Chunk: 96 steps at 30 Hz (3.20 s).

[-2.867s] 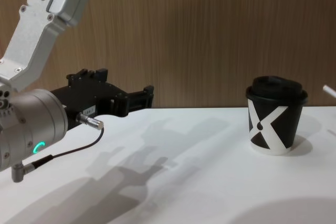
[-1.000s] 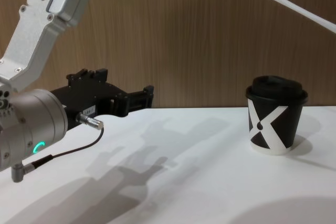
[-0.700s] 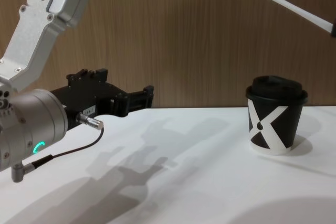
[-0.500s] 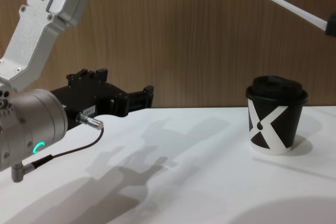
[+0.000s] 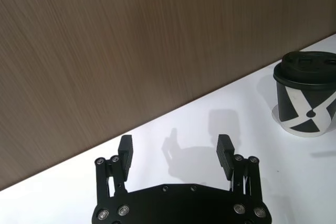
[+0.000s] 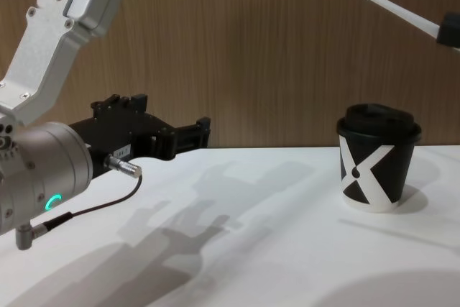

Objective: Pick up the straw with one hand, pass it to the other hand, and insert it into the cup.

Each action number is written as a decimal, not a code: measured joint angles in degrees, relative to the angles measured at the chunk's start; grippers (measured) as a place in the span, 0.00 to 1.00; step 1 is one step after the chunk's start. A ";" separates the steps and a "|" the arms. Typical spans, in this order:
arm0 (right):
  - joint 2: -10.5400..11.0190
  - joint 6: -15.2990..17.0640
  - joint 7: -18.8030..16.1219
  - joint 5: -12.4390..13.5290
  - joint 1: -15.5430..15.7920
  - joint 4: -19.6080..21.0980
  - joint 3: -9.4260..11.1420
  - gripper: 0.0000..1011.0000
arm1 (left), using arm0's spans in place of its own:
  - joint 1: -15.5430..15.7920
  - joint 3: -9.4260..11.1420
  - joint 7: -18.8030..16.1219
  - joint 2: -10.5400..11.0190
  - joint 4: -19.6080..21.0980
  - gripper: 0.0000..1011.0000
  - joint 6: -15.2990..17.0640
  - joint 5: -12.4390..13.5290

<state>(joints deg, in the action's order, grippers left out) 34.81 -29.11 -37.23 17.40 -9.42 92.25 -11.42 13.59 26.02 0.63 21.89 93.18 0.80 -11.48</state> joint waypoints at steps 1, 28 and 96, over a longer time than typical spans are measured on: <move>0.00 0.01 -0.08 0.05 -0.03 0.01 -0.05 0.00 | 0.00 0.00 0.00 0.00 0.00 0.99 0.00 0.00; 0.00 0.11 -0.45 0.43 -0.22 0.12 -0.36 0.00 | 0.50 0.11 1.84 0.16 -0.20 0.99 0.12 -0.35; -0.01 0.11 -0.48 0.46 -0.24 0.11 -0.38 0.00 | 10.71 -2.67 42.06 -3.83 -8.36 0.99 16.67 -40.54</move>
<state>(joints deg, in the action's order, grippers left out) 34.80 -29.00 -37.71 17.86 -9.66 92.36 -11.80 24.30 23.35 42.69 18.07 84.82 17.46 -52.02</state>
